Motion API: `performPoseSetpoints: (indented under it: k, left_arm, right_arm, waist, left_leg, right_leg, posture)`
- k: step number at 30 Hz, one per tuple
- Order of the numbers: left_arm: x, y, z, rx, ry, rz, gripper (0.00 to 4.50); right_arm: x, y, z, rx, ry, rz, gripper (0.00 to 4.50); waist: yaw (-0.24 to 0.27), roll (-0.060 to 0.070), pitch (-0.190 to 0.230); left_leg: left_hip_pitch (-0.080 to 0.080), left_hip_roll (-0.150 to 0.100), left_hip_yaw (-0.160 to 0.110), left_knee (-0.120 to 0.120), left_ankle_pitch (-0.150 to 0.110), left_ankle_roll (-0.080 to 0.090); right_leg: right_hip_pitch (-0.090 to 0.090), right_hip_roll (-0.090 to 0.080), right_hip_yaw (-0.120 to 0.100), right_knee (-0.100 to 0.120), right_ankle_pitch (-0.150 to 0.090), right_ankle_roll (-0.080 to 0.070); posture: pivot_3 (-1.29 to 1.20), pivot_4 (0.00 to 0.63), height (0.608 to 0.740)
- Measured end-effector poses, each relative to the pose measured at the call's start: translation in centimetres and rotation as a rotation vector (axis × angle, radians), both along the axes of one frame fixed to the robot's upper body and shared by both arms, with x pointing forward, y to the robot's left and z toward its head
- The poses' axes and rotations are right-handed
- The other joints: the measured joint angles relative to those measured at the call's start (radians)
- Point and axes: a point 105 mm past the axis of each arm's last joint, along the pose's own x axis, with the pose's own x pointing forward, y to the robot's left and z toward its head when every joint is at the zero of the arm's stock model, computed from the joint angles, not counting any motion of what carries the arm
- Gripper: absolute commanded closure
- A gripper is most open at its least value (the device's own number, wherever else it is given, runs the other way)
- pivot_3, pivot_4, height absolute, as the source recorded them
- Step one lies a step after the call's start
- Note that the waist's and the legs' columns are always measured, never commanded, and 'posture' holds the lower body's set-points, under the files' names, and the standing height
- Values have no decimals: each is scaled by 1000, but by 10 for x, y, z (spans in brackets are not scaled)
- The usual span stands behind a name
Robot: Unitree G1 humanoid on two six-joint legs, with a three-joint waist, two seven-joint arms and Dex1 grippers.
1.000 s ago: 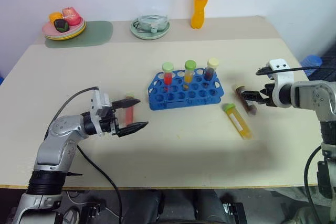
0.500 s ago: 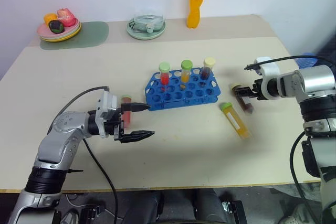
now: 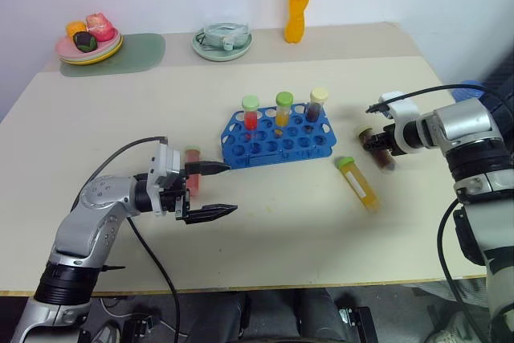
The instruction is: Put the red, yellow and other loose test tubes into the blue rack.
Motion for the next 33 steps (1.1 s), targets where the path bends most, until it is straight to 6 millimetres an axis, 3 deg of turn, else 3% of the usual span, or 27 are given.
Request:
performPoseSetpoints:
  k: [4, 8, 12, 21, 27, 33]
  left_arm:
    - [1, 0, 0, -2, -1, 9, 0]
    - [1, 0, 0, -4, -1, 16, 0]
    - [3, 1, -2, -5, 3, 21, 0]
    - [11, 7, -1, 3, -1, 34, 0]
    - [17, 7, 3, 2, -8, 36, 0]
    - [21, 7, 7, -1, -21, 37, 0]
  right_arm:
    - [-3, -4, 3, -26, -28, 51, 3721]
    - [-13, -8, 22, -96, -184, 185, 3721]
    - [-32, 26, 46, 79, -383, 316, 3721]
    - [-59, 101, 50, 390, -923, 383, 3721]
    - [-55, 105, 64, 322, -1232, 282, 3721]
    - [-40, 114, 38, 327, -1251, 183, 3721]
  waist:
    - [4, 0, 0]
    - [9, 0, 0]
    - [1, 0, 0]
    - [9, 0, 0]
    - [2, 0, 0]
    - [-14, 0, 0]
  left_leg:
    - [0, 0, 0, 0, 0, 0]
    - [-2, -1, 0, 1, 0, 0]
    - [0, 0, 1, 1, 0, 0]
    - [1, -1, 1, 2, 1, -1]
    - [2, 0, 1, 1, 1, -2]
    - [2, 0, 0, 1, 1, -2]
  right_leg:
    - [-1, 0, 0, 1, 0, 0]
    - [-2, -1, 0, 1, 0, 0]
    - [-2, 0, 0, 3, 0, 0]
    - [-1, 0, 0, 4, 0, 0]
    - [-1, 1, 0, 5, 0, 0]
    - [-1, 1, 0, 6, 0, 0]
  posture:
    - [0, 150, 740]
    - [0, 150, 740]
    - [0, 150, 740]
    - [0, 150, 740]
    - [0, 150, 740]
    - [0, 150, 740]
